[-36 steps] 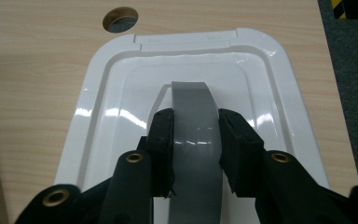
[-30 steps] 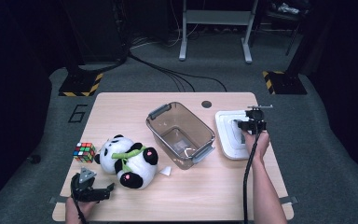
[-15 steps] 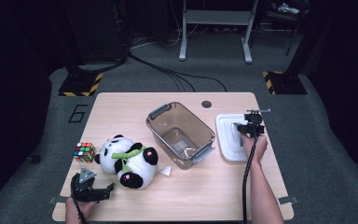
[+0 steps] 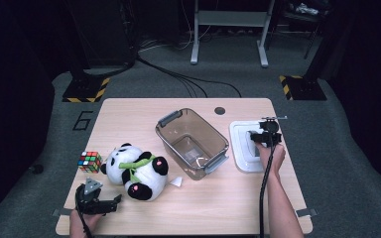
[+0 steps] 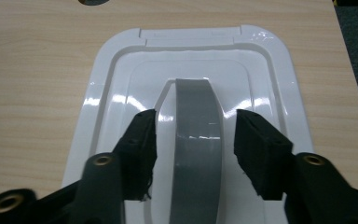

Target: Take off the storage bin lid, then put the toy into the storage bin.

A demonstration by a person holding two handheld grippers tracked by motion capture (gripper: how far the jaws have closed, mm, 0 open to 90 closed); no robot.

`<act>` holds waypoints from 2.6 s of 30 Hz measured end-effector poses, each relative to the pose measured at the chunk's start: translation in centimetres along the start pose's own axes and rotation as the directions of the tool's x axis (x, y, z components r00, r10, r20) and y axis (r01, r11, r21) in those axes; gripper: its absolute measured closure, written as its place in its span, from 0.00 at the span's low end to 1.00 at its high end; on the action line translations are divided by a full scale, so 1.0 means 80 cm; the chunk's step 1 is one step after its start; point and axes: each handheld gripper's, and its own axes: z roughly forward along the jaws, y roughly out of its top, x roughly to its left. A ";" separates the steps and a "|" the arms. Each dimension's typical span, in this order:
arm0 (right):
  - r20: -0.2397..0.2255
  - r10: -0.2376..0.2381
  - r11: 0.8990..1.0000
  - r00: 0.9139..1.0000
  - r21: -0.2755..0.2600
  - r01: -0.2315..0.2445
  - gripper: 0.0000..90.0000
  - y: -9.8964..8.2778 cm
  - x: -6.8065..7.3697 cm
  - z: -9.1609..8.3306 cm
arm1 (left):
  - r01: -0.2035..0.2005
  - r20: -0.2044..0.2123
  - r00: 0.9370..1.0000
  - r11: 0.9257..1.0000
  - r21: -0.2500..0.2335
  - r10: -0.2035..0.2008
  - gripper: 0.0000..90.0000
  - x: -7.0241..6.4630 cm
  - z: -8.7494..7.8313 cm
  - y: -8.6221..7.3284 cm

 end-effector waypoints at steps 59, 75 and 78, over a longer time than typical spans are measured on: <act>-0.244 -0.361 0.932 0.900 -0.136 0.336 0.00 -0.202 0.107 -0.078 | 0.011 0.001 1.000 1.000 -0.010 -0.011 0.01 -0.001 0.001 0.000; -0.237 -0.397 0.917 0.887 -0.143 0.372 0.00 -0.211 0.109 -0.073 | 0.013 0.001 1.000 1.000 -0.012 -0.013 0.01 -0.001 0.001 0.000; -0.241 -0.399 0.916 0.885 -0.144 0.374 0.00 -0.212 0.108 -0.073 | -0.002 0.002 1.000 1.000 0.000 0.002 0.01 0.000 0.000 0.000</act>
